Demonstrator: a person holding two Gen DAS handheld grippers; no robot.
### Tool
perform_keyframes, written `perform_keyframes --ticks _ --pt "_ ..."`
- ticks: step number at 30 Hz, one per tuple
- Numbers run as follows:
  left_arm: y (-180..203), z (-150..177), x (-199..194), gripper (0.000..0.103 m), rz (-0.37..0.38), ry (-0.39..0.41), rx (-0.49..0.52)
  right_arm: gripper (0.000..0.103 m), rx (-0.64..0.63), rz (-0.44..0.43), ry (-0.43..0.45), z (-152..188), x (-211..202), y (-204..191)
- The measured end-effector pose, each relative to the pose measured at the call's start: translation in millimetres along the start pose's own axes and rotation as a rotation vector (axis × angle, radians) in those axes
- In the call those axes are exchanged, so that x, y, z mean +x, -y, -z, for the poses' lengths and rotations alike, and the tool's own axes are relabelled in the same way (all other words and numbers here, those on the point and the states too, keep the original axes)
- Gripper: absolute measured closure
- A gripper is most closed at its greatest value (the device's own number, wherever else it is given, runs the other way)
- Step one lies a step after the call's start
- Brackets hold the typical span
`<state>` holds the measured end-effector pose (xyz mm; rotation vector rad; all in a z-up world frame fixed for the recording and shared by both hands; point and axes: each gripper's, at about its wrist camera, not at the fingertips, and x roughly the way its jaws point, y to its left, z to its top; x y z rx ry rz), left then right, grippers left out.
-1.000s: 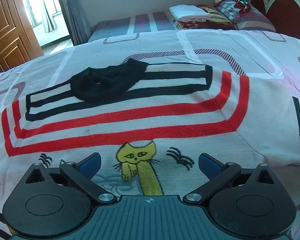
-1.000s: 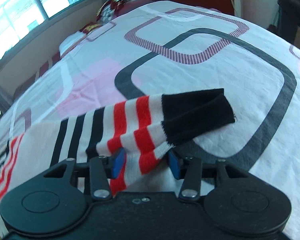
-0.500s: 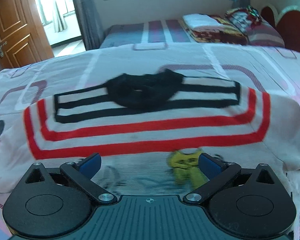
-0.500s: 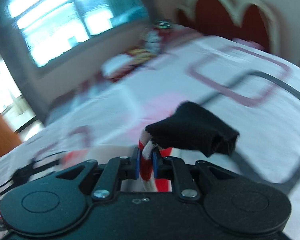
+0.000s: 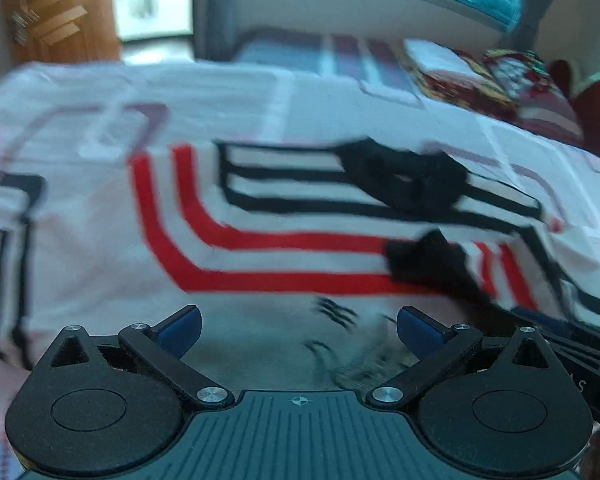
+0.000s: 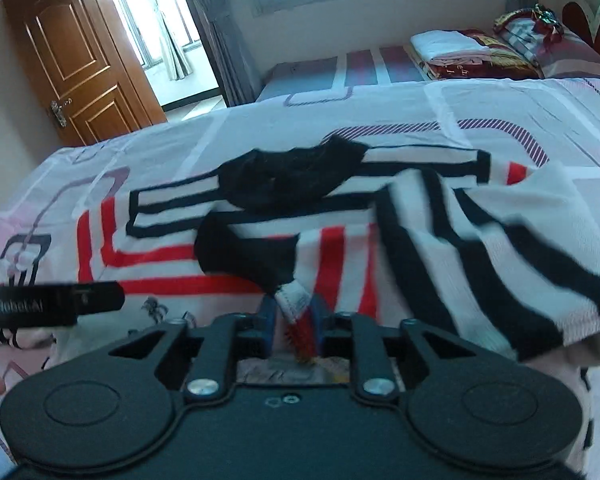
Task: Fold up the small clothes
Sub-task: 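Carry the held sleeve with the right gripper across the sweater body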
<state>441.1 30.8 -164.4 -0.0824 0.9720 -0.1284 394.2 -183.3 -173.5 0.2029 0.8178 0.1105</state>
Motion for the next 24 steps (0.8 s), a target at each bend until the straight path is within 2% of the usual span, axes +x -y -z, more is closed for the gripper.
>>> perform_keyframes --ticks 1,3,8,12,18,21,22,23,24 --pt "2 0 5 0.0 0.03 -0.02 -0.004 0.071 -0.007 0.011 0.006 0 -3 -2" --pt "11 0 14 0.0 0.083 -0.049 -0.009 0.056 -0.017 0.045 0.029 -4 -16 2" --pt "37 5 32 0.0 0.216 -0.106 -0.062 0.04 -0.053 0.143 0.115 7 -60 11" --pt "47 9 50 0.0 0.296 -0.126 -0.168 0.039 -0.082 0.222 0.145 23 -76 28" --pt "61 2 63 0.0 0.281 -0.087 -0.215 0.039 -0.05 0.313 0.122 43 -80 61" --pt "62 -1 68 0.001 0.288 -0.056 -0.25 0.039 -0.008 0.321 0.105 48 -79 77" --pt "61 -1 68 0.004 0.291 -0.044 -0.259 0.039 0.001 0.321 0.106 51 -82 81" --pt "60 0 68 0.023 0.325 -0.018 -0.272 0.039 -0.001 0.331 0.101 52 -82 84" --pt "60 -1 72 0.028 0.35 -0.029 -0.284 0.039 -0.002 0.338 0.097 53 -81 86"
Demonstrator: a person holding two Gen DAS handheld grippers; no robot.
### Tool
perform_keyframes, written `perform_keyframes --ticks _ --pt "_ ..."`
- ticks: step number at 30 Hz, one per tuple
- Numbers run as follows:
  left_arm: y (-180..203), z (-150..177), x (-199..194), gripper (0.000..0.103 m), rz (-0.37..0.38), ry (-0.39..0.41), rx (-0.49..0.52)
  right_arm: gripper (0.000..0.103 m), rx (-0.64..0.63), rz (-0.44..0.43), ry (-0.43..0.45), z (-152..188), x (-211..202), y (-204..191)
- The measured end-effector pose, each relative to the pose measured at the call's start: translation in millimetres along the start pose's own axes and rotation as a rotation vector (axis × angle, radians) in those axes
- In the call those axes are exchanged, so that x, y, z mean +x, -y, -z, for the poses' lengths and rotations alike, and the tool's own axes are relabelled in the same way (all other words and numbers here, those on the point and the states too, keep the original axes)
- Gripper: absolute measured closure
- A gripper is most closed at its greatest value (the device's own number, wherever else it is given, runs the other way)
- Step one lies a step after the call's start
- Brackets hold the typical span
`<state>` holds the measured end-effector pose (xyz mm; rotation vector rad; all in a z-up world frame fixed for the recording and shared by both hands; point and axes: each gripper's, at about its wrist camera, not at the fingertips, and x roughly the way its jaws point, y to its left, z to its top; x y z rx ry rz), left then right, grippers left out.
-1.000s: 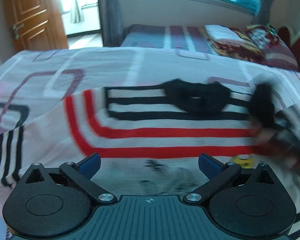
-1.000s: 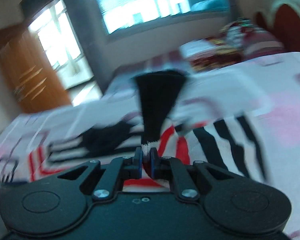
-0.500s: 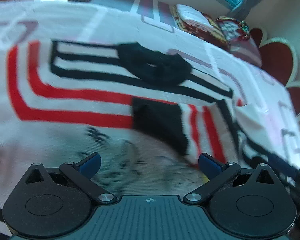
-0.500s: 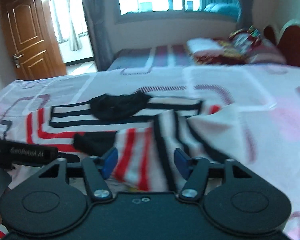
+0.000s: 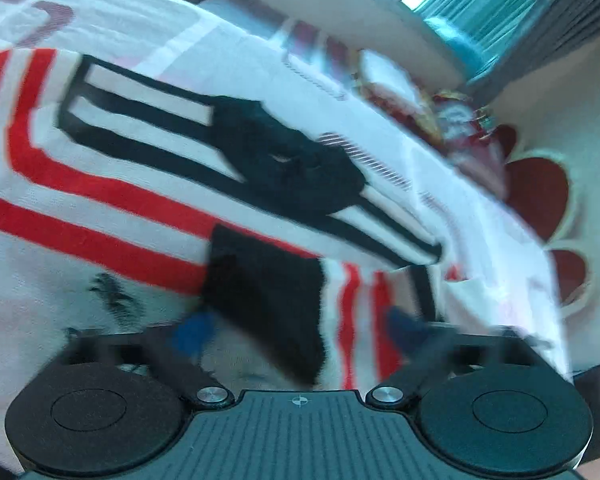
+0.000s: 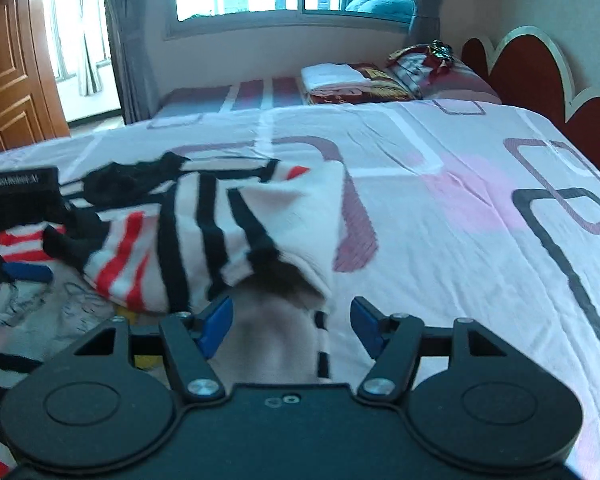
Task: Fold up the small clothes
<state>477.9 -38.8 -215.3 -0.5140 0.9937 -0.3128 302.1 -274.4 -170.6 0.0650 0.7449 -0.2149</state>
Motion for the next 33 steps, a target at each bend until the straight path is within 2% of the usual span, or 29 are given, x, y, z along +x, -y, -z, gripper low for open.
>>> perform_keyframes --ticks 4,5,6,8,12,14,17,19,22,24,26,29,30,31,33 --pt "0 1 4 0.028 0.003 0.02 -0.007 0.039 0.034 -0.02 -0.008 1 5 8" --pt "-1 1 3 0.039 0.005 0.029 -0.013 0.039 0.038 -0.026 -0.006 1 6 8" --pt "-4 3 0 0.058 0.019 0.036 -0.023 0.039 0.04 -0.033 -0.006 2 5 9" --pt "-9 2 2 0.075 0.031 0.027 -0.053 0.039 0.043 -0.037 -0.012 3 7 10" --pt "-16 6 -3 0.096 0.03 0.063 -0.078 0.042 0.036 -0.015 -0.014 6 9 12" --pt "-14 7 -14 0.096 0.033 0.12 -0.062 0.048 0.043 -0.002 -0.019 6 12 14" --pt "-13 5 -32 0.096 0.051 0.184 -0.053 0.065 0.047 0.007 -0.03 6 20 13" --pt "-20 3 -48 0.096 0.063 0.236 -0.064 0.066 0.057 0.004 -0.03 4 25 12" --pt "-35 -1 -67 0.096 0.027 0.298 -0.055 0.07 0.055 0.016 -0.008 -3 31 9" --pt "-46 0 -65 0.096 -0.015 0.284 -0.055 0.078 0.052 0.017 -0.025 -6 40 8" --pt "-56 8 -55 0.096 -0.063 0.249 -0.05 0.079 0.084 -0.013 -0.032 -7 43 10" --pt "-71 22 -40 0.096 -0.085 0.203 -0.094 0.085 0.098 0.017 -0.003 -6 41 17" --pt "-69 24 -39 0.096 -0.092 0.211 -0.078 0.079 0.139 0.029 -0.015 -3 44 27" --pt "-67 23 -38 0.096 -0.099 0.212 -0.071 0.079 0.201 0.013 -0.048 1 51 40" --pt "-70 20 -40 0.096 -0.094 0.199 -0.094 0.079 0.185 0.008 -0.038 4 48 40"
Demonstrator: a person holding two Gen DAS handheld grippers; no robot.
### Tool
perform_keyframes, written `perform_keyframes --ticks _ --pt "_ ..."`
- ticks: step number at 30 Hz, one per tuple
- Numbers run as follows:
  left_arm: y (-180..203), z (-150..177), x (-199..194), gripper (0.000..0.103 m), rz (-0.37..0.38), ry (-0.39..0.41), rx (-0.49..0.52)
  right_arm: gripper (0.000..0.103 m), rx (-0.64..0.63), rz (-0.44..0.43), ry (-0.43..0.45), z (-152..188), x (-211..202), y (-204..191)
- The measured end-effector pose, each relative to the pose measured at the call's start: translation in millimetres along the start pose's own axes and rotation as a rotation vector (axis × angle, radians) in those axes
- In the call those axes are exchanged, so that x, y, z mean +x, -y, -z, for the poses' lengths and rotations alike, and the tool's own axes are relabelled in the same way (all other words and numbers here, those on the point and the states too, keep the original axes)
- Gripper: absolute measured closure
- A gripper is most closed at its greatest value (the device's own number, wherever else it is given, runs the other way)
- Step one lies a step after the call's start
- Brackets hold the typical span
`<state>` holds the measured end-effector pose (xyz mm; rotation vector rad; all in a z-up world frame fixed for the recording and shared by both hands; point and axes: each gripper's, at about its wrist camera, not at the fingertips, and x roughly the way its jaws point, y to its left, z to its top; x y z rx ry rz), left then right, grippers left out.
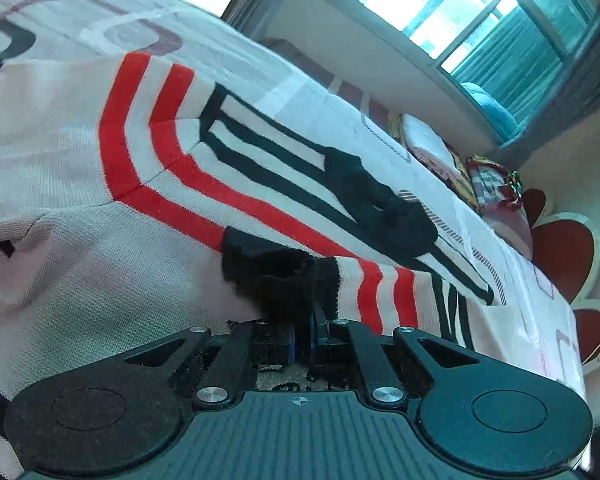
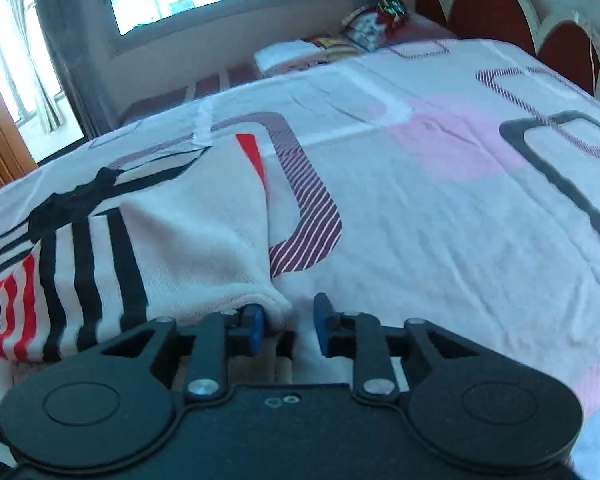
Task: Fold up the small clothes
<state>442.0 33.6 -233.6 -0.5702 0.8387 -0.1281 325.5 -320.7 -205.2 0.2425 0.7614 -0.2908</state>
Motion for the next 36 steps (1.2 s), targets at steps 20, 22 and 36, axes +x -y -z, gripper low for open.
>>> perform_keyframes --ticks 20,22,36 --pt "48 -7 -23 0.08 -0.009 0.034 0.206 0.07 -0.035 -0.12 -0.013 -43 -12 -2" --pt "53 -6 -6 0.08 -0.016 0.017 0.221 0.071 -0.037 -0.134 -0.016 -56 5 -8" --pt "27 7 8 0.099 -0.063 0.005 0.174 0.083 -0.031 -0.162 -0.087 -97 93 -19"
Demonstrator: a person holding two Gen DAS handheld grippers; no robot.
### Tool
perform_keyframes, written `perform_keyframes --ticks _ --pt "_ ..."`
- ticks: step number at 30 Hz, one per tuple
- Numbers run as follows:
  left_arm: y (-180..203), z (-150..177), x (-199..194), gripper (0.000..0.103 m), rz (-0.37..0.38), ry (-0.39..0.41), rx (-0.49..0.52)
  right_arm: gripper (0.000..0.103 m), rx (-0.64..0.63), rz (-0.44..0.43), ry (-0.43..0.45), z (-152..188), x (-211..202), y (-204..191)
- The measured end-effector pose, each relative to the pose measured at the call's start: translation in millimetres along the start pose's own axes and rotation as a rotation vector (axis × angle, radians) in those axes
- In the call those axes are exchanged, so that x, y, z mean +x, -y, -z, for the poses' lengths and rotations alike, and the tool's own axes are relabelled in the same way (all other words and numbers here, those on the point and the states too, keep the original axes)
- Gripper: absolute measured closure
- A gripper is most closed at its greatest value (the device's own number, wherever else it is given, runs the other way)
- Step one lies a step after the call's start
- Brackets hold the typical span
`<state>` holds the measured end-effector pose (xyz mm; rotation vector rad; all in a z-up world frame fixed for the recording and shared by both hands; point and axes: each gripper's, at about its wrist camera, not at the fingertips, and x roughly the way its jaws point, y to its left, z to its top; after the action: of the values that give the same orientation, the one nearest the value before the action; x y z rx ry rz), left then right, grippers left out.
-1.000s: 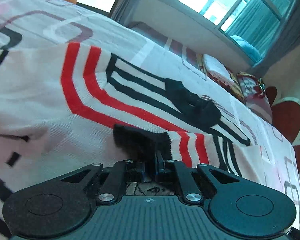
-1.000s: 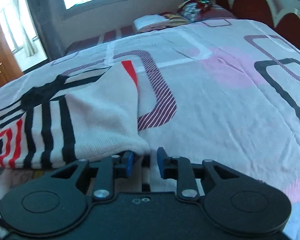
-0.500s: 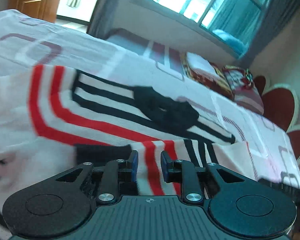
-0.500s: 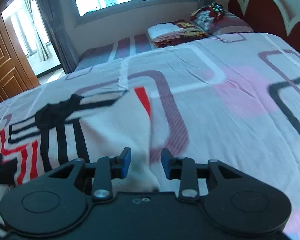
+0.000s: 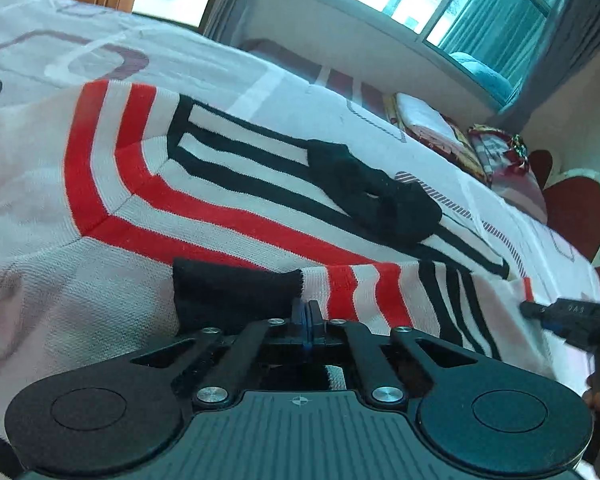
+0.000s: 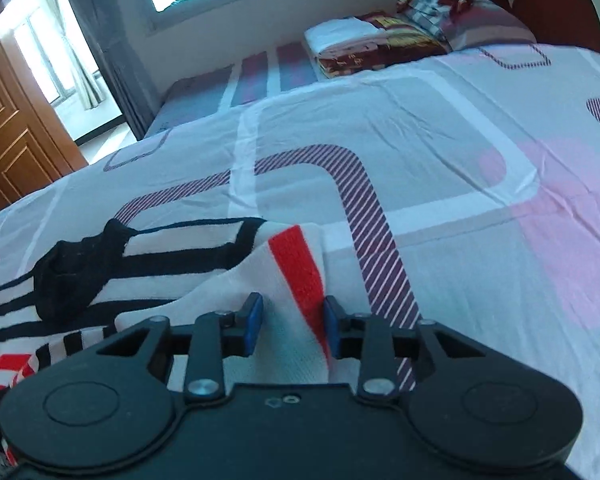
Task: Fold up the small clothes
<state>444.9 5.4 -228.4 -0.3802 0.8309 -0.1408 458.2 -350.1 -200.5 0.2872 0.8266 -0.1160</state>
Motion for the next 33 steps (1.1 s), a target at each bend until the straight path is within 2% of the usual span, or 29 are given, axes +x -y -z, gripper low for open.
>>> perform_keyframes --ticks 2,3,4,5,6,7,8,9,12,16,19,20,22,24,26,27,28,29,31,33 --pt "2 5 -2 0.099 -0.015 0.017 0.03 0.088 0.005 0.019 0.023 -1 -3 5" --pt "2 6 -3 0.099 -0.019 0.026 0.044 0.095 -0.002 0.044 0.045 -1 -5 5" --pt "2 5 -3 0.099 -0.023 0.027 0.049 0.096 -0.036 0.108 0.066 0 -3 5" --pt "4 4 -5 0.099 -0.033 0.023 0.056 0.099 -0.042 0.154 0.043 1 6 9" --pt "6 2 -9 0.099 -0.048 0.024 0.067 0.1 -0.033 0.139 0.047 2 7 14" --pt "10 1 -14 0.099 -0.06 0.033 0.075 0.096 -0.031 0.133 0.041 1 3 15" --pt "13 1 -20 0.099 -0.066 0.049 0.079 0.084 -0.026 0.121 0.051 1 -3 14" --pt "17 0 -26 0.099 -0.055 0.07 0.084 0.079 -0.024 0.11 0.07 1 -10 13" --pt "35 -5 -25 0.099 -0.008 0.061 0.118 0.077 -0.045 0.059 0.126 1 -34 0" --pt "53 -12 -7 0.099 0.009 0.037 0.155 0.078 -0.121 -0.024 0.094 10 -34 -36" --pt "40 -11 13 0.099 -0.046 -0.016 0.146 0.078 -0.182 -0.044 0.052 21 -21 -59" --pt "30 -10 11 0.099 -0.023 0.006 0.119 0.081 -0.204 -0.04 0.037 25 -15 -63" --pt "18 -8 3 0.099 -0.008 0.011 0.106 0.093 -0.259 0.03 0.039 27 -6 -64" --pt "11 -4 -4 0.099 -0.01 0.011 0.086 0.098 -0.21 0.025 0.051 21 -3 -53" --pt "9 -3 -9 0.099 -0.017 0.001 0.081 0.097 -0.216 0.087 0.053 19 -3 -56" --pt "8 -3 -12 0.099 -0.014 -0.005 0.071 0.091 -0.232 0.099 0.05 22 -5 -59" --pt "8 -3 -15 0.099 -0.016 -0.009 0.07 0.088 -0.23 0.09 0.045 24 -10 -62" --pt "9 -2 -22 0.099 -0.023 -0.008 0.08 0.08 -0.225 0.059 0.048 27 -17 -64" --pt "11 -2 -24 0.099 -0.049 -0.008 0.094 0.08 -0.232 -0.013 0.046 38 -32 -70" --pt "9 0 -25 0.098 -0.053 -0.024 0.087 0.081 -0.276 -0.037 0.033 54 -39 -84"
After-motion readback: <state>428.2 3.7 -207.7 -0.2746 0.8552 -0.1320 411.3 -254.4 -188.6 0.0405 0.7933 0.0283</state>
